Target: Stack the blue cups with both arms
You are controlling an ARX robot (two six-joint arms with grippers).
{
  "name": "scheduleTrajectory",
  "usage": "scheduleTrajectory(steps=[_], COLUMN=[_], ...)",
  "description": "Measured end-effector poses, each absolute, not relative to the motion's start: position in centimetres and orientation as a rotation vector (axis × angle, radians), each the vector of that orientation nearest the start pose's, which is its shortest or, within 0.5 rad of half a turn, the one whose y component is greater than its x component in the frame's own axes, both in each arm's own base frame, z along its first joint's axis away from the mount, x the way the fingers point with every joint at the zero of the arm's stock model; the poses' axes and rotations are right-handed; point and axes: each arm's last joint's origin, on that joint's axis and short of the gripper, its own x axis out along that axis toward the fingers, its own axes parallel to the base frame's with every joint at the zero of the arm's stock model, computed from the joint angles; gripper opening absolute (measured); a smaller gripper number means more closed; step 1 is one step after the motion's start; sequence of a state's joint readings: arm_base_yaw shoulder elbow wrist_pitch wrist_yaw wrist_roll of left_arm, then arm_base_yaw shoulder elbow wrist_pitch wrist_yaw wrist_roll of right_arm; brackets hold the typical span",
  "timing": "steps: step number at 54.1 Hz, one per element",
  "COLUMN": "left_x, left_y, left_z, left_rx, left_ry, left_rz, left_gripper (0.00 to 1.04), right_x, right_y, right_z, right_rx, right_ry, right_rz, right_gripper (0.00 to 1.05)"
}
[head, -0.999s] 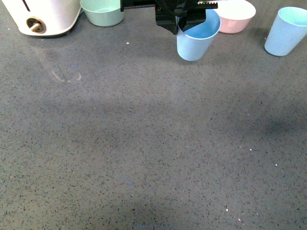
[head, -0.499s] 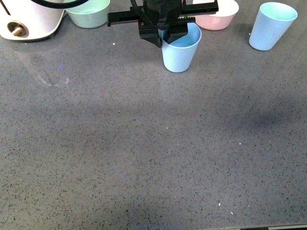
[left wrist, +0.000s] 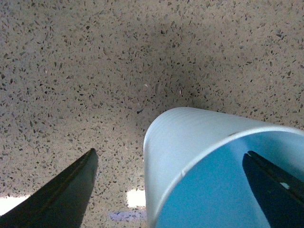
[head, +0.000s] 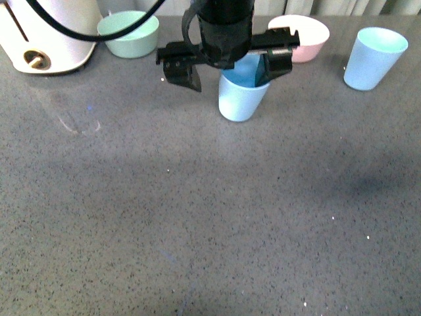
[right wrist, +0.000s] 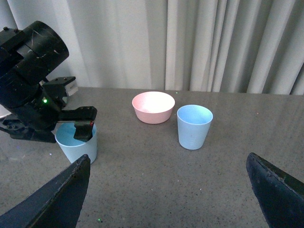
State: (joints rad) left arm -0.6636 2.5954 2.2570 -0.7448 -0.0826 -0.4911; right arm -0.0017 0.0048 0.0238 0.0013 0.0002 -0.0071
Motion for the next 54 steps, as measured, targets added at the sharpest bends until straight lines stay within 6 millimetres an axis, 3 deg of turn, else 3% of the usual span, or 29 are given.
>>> scheduleTrajectory(steps=[31,43,50,54], left_x=[43.4,44.4,44.7,43.6], left_y=[-31.7,-26.3,-22.0,-18.9], left_z=[19.1,22.8,23.8,24.0], left_rx=[-0.105,-0.095,-0.13,-0.144], left_ry=[0.987,0.767,0.698,0.658], left_rz=[-0.29,-0.207,-0.142,-0.08], left_gripper=[0.96,0.96,0.96,0.96], right_x=[9.6,9.6,9.6,9.6], right_y=[0.0,0.0,0.0,0.0], right_z=[17.1,17.1,17.1,17.1], right_rx=[-0.007,-0.007,-0.007,-0.007], right_ry=[-0.02,-0.02,-0.02,-0.02], right_rz=[-0.002,-0.002,-0.002,-0.002], right_gripper=[0.96,0.96,0.96,0.96])
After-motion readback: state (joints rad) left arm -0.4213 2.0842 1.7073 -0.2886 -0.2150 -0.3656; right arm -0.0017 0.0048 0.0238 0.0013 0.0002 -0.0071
